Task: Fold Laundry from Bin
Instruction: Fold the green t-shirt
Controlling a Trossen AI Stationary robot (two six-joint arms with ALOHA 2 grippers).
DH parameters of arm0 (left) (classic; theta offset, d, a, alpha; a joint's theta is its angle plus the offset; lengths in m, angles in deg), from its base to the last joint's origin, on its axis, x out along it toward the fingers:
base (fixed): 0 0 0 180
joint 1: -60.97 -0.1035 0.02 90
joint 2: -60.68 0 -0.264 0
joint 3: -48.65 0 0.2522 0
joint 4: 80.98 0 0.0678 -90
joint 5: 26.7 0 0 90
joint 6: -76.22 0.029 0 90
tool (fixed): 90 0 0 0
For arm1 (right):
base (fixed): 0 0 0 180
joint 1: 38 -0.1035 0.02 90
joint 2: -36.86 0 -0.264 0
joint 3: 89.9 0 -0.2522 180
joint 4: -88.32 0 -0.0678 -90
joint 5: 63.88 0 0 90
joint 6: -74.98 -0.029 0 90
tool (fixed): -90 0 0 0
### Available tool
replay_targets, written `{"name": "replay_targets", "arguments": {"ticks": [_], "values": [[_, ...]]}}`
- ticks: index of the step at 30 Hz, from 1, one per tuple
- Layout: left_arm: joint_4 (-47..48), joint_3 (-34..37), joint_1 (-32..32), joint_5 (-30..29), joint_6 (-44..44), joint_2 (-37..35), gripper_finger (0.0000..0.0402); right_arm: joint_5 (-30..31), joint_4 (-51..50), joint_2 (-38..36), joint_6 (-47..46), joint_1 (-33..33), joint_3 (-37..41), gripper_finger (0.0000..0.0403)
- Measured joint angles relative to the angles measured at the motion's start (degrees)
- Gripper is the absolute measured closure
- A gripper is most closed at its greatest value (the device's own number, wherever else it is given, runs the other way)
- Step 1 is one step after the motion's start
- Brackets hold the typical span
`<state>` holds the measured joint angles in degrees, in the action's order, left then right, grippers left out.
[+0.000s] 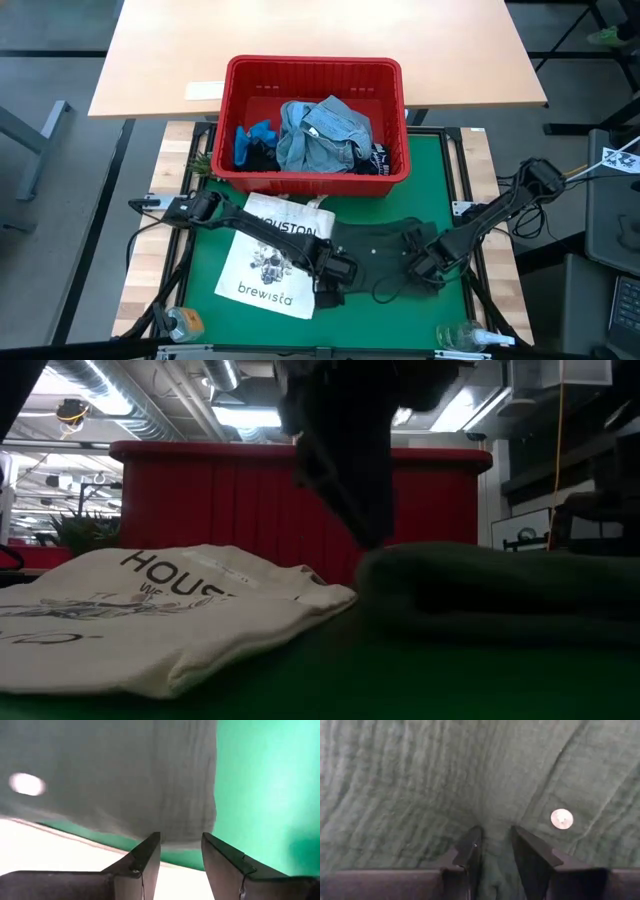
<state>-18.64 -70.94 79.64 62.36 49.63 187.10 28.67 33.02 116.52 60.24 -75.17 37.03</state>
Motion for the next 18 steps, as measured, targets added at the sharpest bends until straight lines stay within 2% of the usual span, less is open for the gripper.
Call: {"name": "replay_targets", "arguments": {"ticks": [11,18], "values": [[0.69,-0.22,-6.32,-8.37,0.69,-5.80,0.0265,0.91,0.72,-7.66,0.02,0.00,0.04,0.0288],[-1.21,-0.23,-10.80,-9.26,0.10,-3.29,0.0265,8.28,6.73,-9.65,0.12,0.02,0.02,0.0288]]}}
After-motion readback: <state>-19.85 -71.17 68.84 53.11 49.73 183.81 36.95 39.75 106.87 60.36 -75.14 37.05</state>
